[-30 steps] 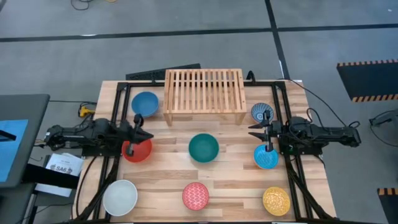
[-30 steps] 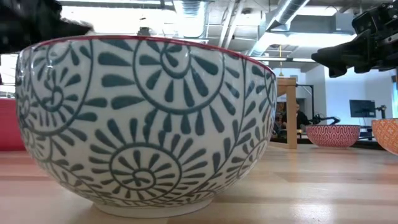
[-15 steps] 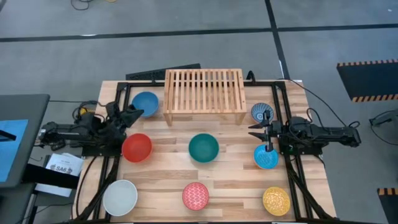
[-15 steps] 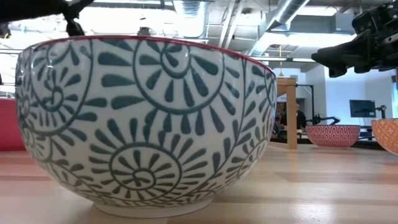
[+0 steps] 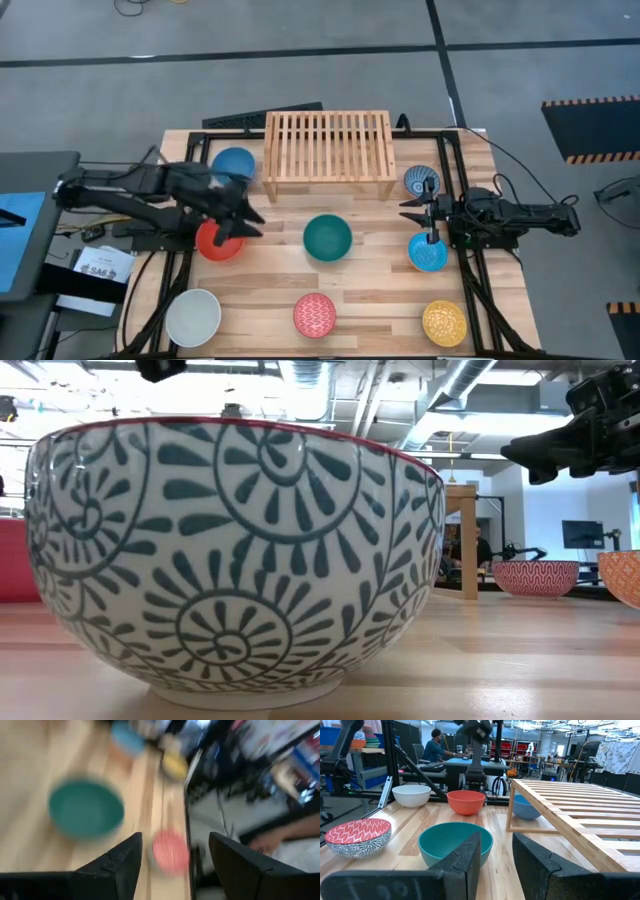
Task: Place and stack bowls onto a shelf
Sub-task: Put the large orange bowl on the shelf
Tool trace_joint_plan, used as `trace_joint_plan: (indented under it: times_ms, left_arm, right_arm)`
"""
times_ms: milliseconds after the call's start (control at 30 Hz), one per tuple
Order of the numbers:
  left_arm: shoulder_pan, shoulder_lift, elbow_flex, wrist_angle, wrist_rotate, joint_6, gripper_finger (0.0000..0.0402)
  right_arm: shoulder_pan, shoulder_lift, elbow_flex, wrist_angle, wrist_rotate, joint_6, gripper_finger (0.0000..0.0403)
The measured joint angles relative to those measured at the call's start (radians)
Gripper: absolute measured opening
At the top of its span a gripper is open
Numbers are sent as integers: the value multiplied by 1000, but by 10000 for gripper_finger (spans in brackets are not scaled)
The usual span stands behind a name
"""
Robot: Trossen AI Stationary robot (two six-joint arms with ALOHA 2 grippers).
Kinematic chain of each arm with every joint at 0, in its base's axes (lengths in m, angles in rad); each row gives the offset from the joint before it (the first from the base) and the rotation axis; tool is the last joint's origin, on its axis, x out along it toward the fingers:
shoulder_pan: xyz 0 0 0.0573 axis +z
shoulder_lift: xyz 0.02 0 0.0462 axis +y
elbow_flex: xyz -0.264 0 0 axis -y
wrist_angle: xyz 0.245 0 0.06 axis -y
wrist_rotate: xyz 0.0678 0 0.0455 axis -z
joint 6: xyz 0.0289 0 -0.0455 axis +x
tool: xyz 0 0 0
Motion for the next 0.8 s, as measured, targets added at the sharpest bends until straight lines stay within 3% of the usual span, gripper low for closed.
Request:
trace_joint_plan:
  times_ms: [167,333,500,633,800]
  left_arm:
    - [-79,85,52,-331,-18,-225,213]
    - [-228,133,29,-532,-192,-503,213]
    - [-377,204,26,-604,-349,-676,213]
    - [-449,283,26,-596,-423,-731,213]
    - [-466,407,26,-598,-355,-659,213]
  right_arm:
    - [0,0,0,0,0,0,138]
    - [0,0,0,0,0,0,138]
    - [0,0,0,0,0,0,138]
    - [0,0,0,0,0,0,138]
    - [0,0,0,0,0,0,138]
